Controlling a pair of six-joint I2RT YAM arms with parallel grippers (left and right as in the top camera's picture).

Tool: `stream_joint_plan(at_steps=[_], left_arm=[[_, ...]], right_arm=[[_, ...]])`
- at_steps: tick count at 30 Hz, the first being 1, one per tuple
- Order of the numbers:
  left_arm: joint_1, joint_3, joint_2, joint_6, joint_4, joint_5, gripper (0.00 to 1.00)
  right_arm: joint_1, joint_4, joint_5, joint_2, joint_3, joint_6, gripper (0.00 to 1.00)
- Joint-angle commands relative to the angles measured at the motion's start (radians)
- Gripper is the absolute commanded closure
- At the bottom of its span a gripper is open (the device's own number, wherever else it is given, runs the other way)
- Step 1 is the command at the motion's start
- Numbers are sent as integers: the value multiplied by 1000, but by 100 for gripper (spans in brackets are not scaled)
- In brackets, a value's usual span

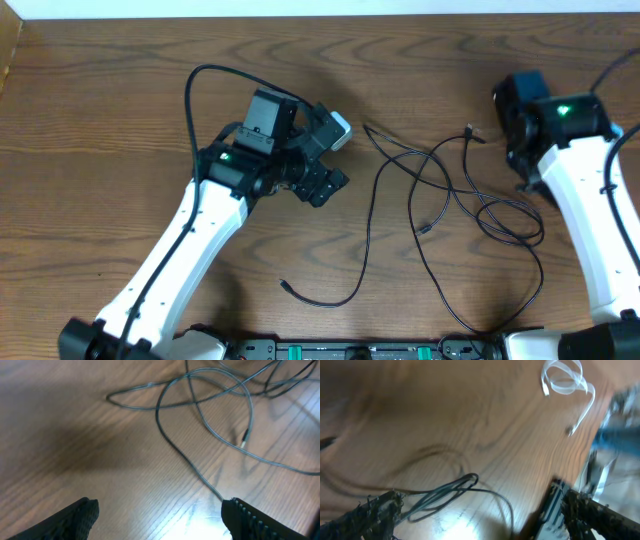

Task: Untangle cables

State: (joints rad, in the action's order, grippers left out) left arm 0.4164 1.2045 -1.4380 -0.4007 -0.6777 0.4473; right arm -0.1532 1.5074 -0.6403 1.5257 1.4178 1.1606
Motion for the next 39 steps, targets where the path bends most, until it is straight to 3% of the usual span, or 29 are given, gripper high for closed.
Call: stream_joint_plan(at_steps=[1, 13, 16, 18, 20, 21, 26, 31, 35, 39], left_arm=[[1, 3, -45, -17, 13, -25, 16], [1, 3, -56, -13, 39, -10, 16], [1, 3, -56, -13, 39, -10, 16], [1, 3, -56, -12, 39, -10, 16], [1, 3, -56, -5, 39, -10, 16], [1, 3, -56, -5, 39, -10, 16], [1, 3, -56, 11, 39, -3, 16], [1, 3, -56, 13, 38, 20, 16], [1, 3, -56, 13, 34, 20, 16], [1, 3, -56, 13, 35, 20, 16]], right_arm=[[6, -116, 18, -52, -184, 269, 1], [-18, -791, 77, -99, -635, 183, 1], [-18, -879, 98, -99, -689, 141, 11], [-19, -902, 101, -99, -705, 134, 33], [-18, -925, 101, -99, -708, 101, 80], [-19, -958, 106, -99, -708, 51, 99], [-18, -1237, 254, -99, -708, -391, 99], [-15, -1608, 652, -99, -699, -747, 99], [-14, -1762, 990, -98, -644, -869, 99], [-17, -1749, 1315, -69, -521, -964, 99]])
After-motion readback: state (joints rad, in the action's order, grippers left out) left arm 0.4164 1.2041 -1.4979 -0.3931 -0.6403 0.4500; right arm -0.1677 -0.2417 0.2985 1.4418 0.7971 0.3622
